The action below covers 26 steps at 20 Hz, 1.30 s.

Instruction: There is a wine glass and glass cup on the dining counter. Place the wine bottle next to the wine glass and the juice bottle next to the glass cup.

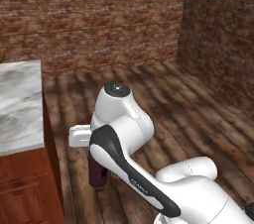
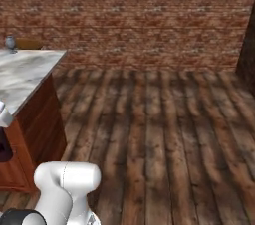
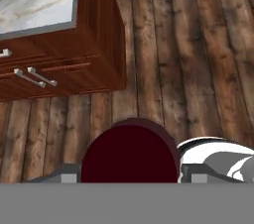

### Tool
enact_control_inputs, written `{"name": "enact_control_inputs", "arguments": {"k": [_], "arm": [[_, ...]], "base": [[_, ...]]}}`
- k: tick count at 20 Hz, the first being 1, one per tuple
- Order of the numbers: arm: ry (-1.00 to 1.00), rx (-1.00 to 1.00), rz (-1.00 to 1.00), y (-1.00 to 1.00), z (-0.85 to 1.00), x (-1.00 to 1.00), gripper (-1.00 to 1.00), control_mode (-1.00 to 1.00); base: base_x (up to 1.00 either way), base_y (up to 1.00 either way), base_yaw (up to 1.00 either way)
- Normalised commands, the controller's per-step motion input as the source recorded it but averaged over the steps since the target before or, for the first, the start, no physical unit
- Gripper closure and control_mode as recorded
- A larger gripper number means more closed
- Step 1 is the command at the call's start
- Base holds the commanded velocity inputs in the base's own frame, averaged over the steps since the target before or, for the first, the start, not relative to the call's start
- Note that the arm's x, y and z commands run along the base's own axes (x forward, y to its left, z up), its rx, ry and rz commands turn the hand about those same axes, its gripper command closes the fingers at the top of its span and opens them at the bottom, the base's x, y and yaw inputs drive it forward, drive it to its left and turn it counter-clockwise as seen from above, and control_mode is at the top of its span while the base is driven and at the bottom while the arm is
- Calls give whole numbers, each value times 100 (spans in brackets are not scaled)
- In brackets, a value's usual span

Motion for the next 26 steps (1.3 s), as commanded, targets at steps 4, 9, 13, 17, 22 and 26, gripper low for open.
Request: {"name": "enact_control_inputs", "arguments": {"k": [4,9,13,17,22,26], "arm": [[0,0,0,0,0,0,100,100],[0,0,0,0,0,0,100,100],[0,0,0,0,0,0,100,100],[0,0,0,0,0,0,100,100],[0,0,0,0,0,0,100,100],[0,0,0,0,0,0,100,100]], "base": [[73,-47,9],[73,-46,10],[75,-46,11],[78,-44,11],[81,-42,14],[82,-40,16]]}}
